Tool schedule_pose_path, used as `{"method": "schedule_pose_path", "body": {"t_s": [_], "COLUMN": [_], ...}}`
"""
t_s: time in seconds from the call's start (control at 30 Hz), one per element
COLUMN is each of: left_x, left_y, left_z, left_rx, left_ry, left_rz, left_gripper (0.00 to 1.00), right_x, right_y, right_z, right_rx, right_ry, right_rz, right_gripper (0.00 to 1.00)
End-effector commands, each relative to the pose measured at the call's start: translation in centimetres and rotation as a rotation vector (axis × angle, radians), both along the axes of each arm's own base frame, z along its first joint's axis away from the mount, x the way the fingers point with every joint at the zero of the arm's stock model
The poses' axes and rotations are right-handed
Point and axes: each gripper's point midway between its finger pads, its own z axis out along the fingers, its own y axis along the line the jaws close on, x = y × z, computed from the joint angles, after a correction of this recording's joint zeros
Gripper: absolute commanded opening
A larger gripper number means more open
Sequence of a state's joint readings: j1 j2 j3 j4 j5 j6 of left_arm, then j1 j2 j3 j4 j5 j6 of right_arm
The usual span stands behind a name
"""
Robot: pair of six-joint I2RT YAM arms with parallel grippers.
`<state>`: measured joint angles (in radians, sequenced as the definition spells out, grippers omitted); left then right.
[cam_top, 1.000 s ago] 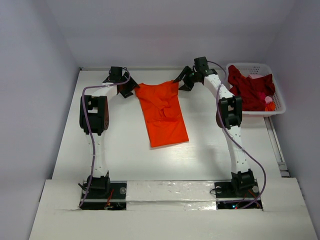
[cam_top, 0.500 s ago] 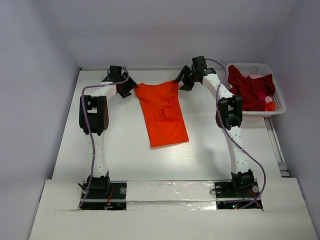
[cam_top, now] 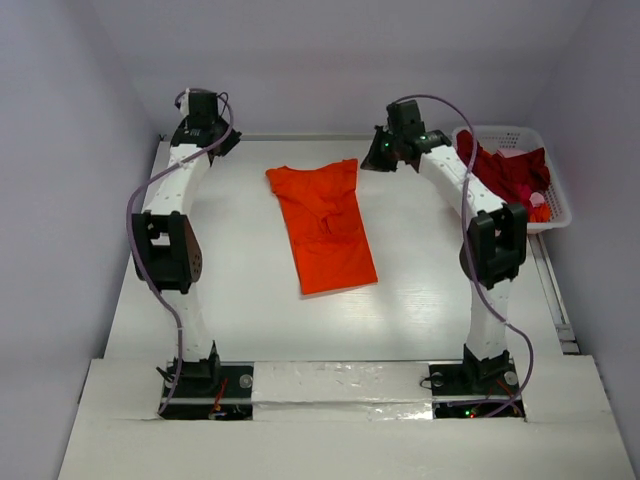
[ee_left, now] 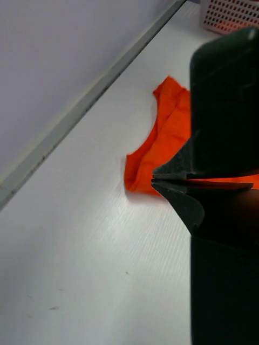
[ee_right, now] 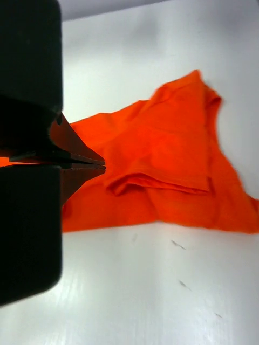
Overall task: Fold and stack the t-shirts
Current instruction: Fold the folded rectangular tshirt in 1/3 of the way
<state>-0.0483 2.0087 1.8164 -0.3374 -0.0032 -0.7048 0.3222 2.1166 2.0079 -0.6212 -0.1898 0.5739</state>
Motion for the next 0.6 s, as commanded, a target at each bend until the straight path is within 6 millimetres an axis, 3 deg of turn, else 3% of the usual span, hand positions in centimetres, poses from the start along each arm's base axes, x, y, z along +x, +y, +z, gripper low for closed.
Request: {"method": "schedule_pose_path", "body": {"t_s": [0.0, 0.07, 0.1, 0.17, 0.23, 0.33, 0.4, 0.57], "left_x": [-2.5, -3.6, -4.9, -6.5, -8.2, -9.6, -10.4, -11.0], "left_y": [-3.8, -6.5, -8.9, -10.0, -11.6, -12.6, -11.9, -11.3], "left_z": [4.2, 2.7, 1.9, -0.1, -1.7, -3.0, -3.9, -3.3], "left_rx": [0.034, 0.057, 0.077, 0.102, 0.060, 0.053, 0.073, 0.093], "left_ry": [-0.013, 0.043, 0.076, 0.118, 0.134, 0.160, 0.188, 0.176], "left_rz": [-0.092, -0.154, -0.203, -0.214, -0.246, -0.262, -0.245, -0.237], "left_gripper": [0.00, 0.00, 0.00, 0.00, 0.00, 0.00, 0.00, 0.00], "right_x": [-4.9, -7.6, -9.1, -10.9, -12.8, -14.6, -15.0, -16.7], "right_y": [1.8, 3.7, 3.9, 5.1, 4.8, 4.4, 3.9, 3.3], "right_z": [-3.5, -5.1, -6.8, -7.0, -8.4, -10.3, -10.6, -12.1], "right_rx": [-0.162, -0.217, -0.246, -0.250, -0.243, -0.246, -0.254, -0.263], "right_ry": [0.048, 0.079, 0.114, 0.106, 0.150, 0.191, 0.193, 0.220], "right_rz": [0.068, 0.119, 0.138, 0.166, 0.170, 0.170, 0.159, 0.157], "right_gripper": [0.00, 0.00, 0.00, 0.00, 0.00, 0.00, 0.00, 0.00]}}
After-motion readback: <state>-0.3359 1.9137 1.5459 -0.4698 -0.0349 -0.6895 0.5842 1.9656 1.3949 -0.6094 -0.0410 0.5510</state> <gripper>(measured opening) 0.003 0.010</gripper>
